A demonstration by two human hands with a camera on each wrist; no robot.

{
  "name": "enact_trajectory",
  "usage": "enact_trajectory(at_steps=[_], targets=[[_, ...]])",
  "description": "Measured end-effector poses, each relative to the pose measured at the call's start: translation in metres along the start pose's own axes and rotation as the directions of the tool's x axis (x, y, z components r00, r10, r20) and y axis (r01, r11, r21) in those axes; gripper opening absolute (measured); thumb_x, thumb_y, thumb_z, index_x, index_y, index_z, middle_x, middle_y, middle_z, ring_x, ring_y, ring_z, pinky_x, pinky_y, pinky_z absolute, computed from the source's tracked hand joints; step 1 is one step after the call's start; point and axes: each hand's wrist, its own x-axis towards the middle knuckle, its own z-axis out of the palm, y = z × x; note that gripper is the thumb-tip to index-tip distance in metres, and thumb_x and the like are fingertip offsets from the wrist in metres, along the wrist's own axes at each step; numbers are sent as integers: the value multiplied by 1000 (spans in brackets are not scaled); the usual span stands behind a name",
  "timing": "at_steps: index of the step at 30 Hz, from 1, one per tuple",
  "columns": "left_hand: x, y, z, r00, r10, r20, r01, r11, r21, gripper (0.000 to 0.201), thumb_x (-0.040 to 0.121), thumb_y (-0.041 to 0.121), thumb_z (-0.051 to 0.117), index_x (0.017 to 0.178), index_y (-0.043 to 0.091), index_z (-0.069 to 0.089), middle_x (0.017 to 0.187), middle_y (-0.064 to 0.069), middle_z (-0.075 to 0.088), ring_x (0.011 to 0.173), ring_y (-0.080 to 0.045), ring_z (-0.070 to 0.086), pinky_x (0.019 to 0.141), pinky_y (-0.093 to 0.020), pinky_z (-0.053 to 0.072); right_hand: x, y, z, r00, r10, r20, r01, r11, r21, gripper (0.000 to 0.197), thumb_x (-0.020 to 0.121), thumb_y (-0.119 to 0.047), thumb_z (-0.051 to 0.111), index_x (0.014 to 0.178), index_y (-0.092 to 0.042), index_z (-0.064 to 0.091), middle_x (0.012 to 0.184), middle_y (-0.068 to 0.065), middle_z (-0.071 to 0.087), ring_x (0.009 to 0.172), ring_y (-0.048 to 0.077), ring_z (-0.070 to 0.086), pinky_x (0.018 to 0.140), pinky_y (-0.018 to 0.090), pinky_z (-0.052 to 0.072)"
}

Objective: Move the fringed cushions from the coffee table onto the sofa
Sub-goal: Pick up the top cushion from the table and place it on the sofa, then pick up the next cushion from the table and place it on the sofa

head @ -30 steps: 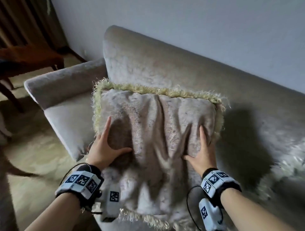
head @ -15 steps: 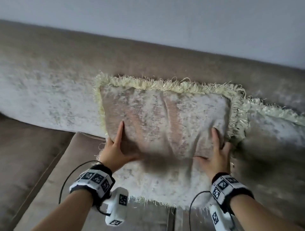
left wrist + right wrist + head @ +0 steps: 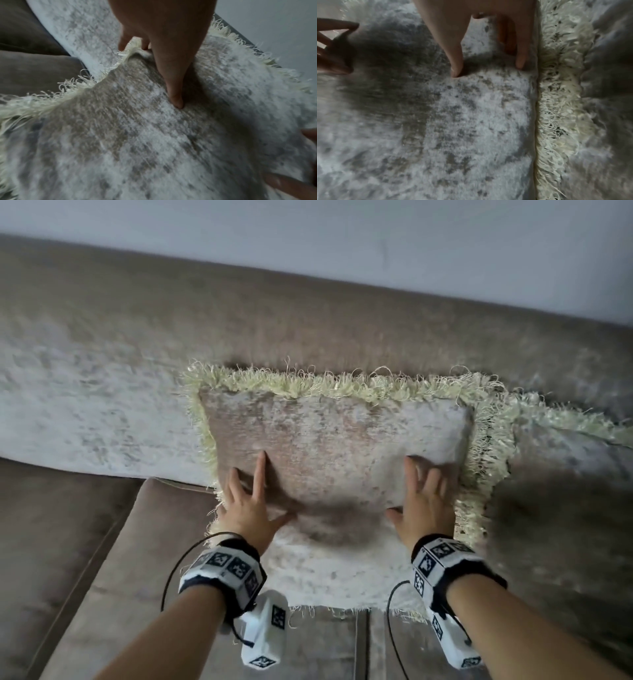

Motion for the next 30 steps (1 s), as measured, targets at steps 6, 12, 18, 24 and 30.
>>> enact_trajectory(at_steps=[6,12,18,24,30], targets=[[-16,1,-16,995,-45,-90,39,997,-62,103,69,57,67,146,32,3,135,-17,36,117,-34,47,96,-47,41,-14,-28,-26,965,-252,-66,252,968,-6,57,61,-14,84,110,-11,55,95,11,58,70,22,58,56,28,47],[-40,-9,-76,972,-192,-138,158,961,-228,43,86,28,53,128,24,45,119,-7,57,99,-26,59,86,-38,46,-13,-100,-84,776,-628,62,627,778,38,23,94,-21,44,113,-12,53,107,5,60,84,26,60,63,27,41],[-104,-75,-143,856,-428,-290,329,883,-334,41,82,29,54,123,26,50,114,-2,59,92,-23,61,80,-37,51,-47,-202,-114,552,-833,40,830,553,79,23,93,-20,45,114,-13,53,107,4,62,83,23,61,72,33,52],[-230,-172,-178,621,-692,-367,527,716,-458,43,81,26,55,124,23,48,112,-7,59,94,-28,61,83,-40,49,-157,-305,-112,277,-960,48,944,282,170,23,91,-22,46,112,-16,54,115,5,58,91,33,61,73,36,47],[-383,-260,-185,345,-839,-422,650,537,-537,43,83,28,57,125,20,47,107,-5,61,91,-22,61,76,-34,47,-314,-389,-98,-30,-997,76,975,-12,222,22,90,-23,50,110,-15,55,112,8,58,94,35,60,76,37,45]])
